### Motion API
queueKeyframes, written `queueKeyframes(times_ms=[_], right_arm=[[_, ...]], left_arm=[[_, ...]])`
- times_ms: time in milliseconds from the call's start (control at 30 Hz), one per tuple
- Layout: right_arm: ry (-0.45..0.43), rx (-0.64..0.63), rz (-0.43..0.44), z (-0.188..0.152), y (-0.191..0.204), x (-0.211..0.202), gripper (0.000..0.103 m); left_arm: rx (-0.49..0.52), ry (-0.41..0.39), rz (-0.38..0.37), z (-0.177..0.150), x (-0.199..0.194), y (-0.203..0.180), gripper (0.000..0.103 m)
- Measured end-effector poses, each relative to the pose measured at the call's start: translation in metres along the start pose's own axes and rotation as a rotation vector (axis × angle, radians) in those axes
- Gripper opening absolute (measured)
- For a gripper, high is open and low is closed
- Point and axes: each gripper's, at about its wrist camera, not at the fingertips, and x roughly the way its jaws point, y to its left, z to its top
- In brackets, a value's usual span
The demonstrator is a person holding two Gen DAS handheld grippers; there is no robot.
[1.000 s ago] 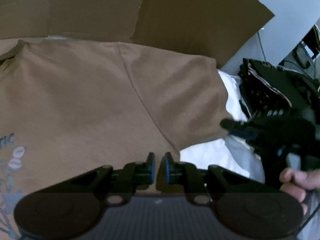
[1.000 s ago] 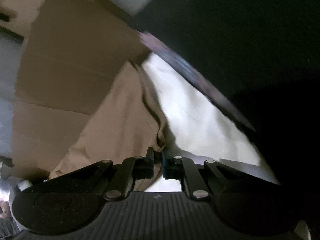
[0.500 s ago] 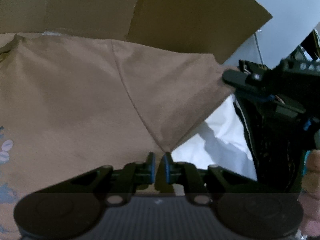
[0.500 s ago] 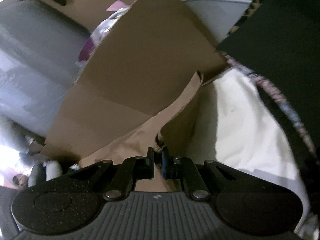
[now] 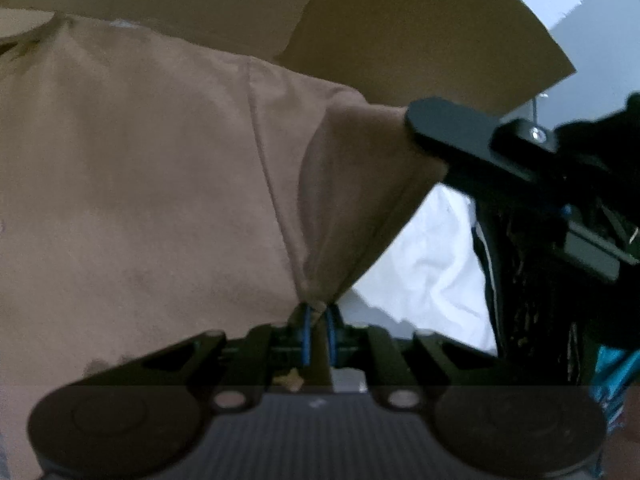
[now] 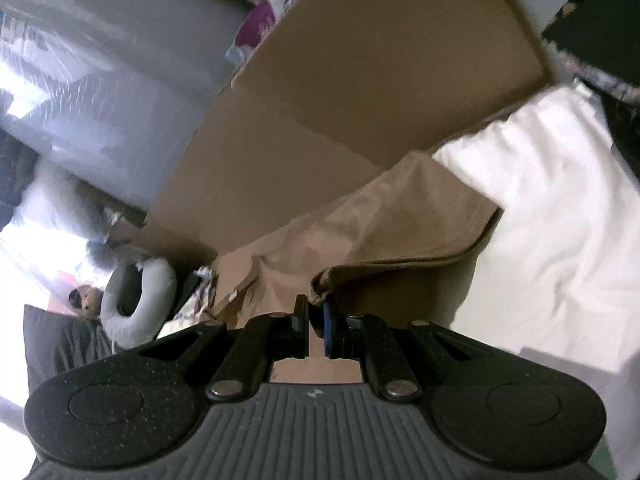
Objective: Fold clothes
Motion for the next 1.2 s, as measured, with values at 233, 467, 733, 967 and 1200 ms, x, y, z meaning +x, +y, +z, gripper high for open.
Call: queueKeyframes(times_ms=[233,467,733,967,1200], right_arm=[[0.078,0.022,0.028,-0.011,-0.003,0.010,0.004],[0.129,0.024,0.037,-0.020,-0.004,0.015,0.004],[0.154,0.013,0.050,-0.022,0.001,0.013,0.010],[0.141,0.025,0.043,-0.017,-0.005,0.004,0.014],[0.096,0.032,-0.005,-0.011,-0.020,-0.012,0.025]], left_arm=[[-0.098,-0.033,-0.059,-0.009,-0.002,0.016,0.008],[-0.201,-0.058,-0.104,-0.015,-0.002,0.028,0.008],[-0.177,-0.037,-0.106,-0.020,-0.013,0.031,0.009],[-0.114,-0.018,-0.033,-0.020,-0.044,0.039,0.014],[-0.050,-0.054,0.051,-0.011,-0.076,0.038,0.026]])
